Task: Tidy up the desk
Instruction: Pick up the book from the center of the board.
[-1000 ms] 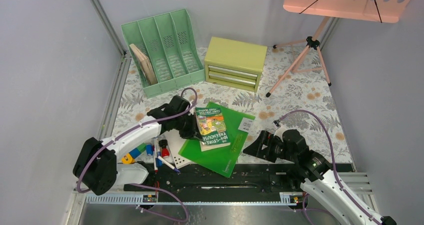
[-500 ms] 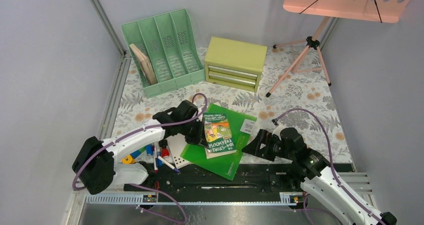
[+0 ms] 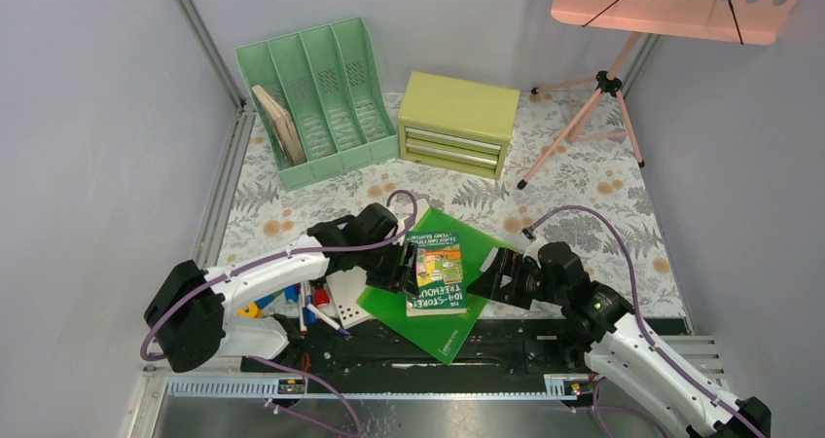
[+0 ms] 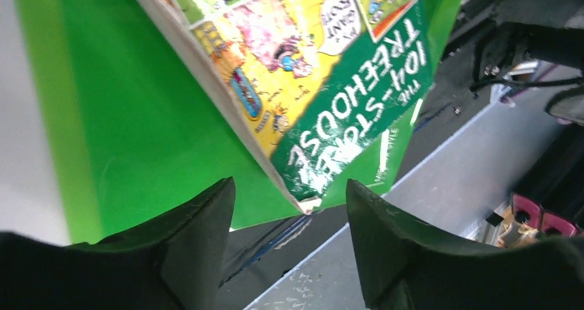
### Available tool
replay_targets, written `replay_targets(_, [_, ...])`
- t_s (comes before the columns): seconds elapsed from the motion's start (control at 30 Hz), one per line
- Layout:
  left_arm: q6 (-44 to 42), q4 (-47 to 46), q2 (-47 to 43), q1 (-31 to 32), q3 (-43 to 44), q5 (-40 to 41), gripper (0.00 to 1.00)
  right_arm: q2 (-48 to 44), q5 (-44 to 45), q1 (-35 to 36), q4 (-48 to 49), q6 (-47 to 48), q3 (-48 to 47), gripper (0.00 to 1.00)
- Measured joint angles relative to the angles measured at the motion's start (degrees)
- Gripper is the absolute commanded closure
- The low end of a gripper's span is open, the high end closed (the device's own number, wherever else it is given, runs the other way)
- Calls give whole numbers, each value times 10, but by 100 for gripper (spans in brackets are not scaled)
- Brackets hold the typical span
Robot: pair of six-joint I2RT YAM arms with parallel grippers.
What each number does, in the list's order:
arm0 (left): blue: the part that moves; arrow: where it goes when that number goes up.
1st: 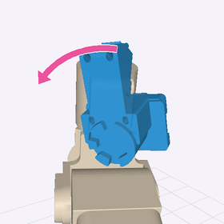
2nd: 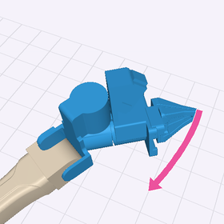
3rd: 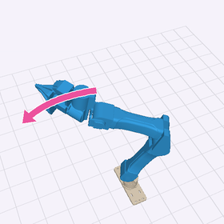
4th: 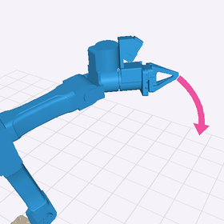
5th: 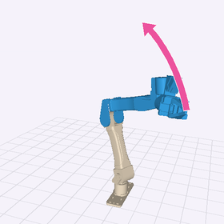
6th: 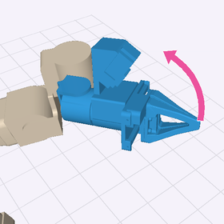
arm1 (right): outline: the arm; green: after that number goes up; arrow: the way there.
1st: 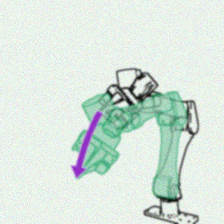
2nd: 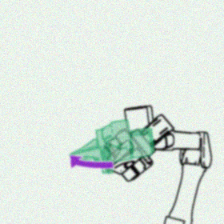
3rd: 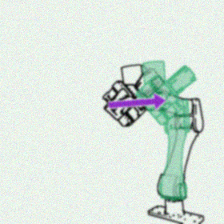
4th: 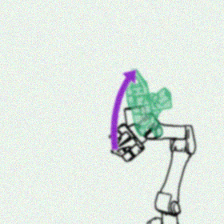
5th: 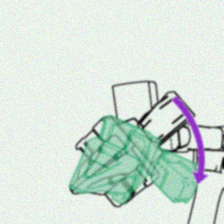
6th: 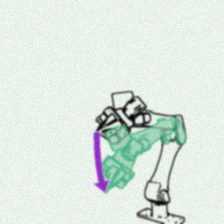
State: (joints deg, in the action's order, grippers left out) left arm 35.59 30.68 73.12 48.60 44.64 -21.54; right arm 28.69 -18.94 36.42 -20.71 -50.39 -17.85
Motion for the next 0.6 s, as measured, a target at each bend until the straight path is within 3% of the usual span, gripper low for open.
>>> replay_targets(0.3, [34,0,-40,1,-20,68,29,43,-7,0,50,0,0,1])
replay_targets(0.6, [86,-82,-31,-12,-85,34,32,74,-17,0,125,-25,20,1])
